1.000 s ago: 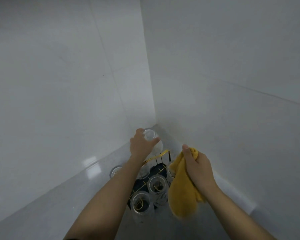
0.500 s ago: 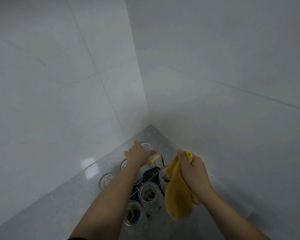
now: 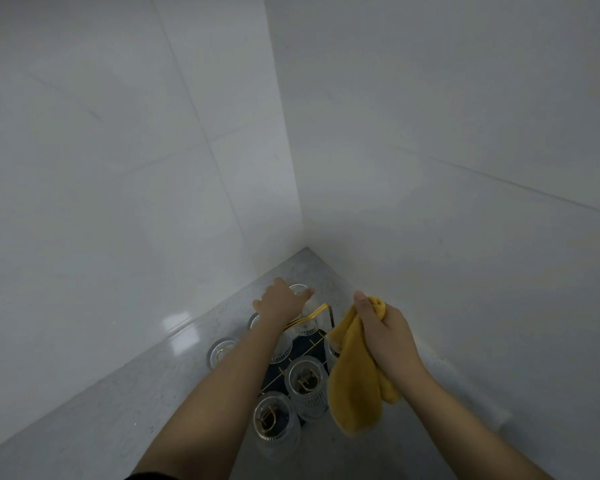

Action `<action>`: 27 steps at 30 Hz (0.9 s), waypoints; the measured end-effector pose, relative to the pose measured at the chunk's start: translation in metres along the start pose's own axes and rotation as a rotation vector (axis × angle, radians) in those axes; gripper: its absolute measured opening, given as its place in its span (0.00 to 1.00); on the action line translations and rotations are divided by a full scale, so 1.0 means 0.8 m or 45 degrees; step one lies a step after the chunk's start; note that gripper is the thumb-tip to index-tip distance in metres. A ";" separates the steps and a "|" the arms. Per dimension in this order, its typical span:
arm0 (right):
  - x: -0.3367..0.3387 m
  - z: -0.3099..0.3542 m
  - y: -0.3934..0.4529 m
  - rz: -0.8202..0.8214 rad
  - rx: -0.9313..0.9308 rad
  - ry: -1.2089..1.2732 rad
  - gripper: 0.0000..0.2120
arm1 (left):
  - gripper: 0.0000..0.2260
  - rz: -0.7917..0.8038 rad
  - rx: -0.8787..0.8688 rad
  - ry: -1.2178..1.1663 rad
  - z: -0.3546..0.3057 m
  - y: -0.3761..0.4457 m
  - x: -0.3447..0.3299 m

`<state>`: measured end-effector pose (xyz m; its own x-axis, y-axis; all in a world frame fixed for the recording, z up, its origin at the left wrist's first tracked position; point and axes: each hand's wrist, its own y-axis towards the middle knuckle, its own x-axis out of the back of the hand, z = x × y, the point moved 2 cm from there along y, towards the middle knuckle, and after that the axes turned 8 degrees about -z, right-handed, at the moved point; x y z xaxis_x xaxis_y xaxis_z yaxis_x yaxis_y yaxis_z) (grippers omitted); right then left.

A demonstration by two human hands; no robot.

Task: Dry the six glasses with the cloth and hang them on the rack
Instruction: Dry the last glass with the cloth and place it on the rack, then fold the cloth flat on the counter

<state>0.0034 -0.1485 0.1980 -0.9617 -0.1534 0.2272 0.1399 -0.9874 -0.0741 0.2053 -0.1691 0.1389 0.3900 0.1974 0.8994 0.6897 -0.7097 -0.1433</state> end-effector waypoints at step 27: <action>-0.251 0.089 -0.251 1.296 0.304 0.064 0.08 | 0.06 -0.168 0.156 -1.328 0.321 -0.286 0.248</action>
<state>0.1853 0.0776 0.2363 -0.3713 -0.9202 0.1239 0.9267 -0.3756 -0.0129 0.2816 0.2059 0.2439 0.5985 0.7922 0.1191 0.7989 -0.5790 -0.1632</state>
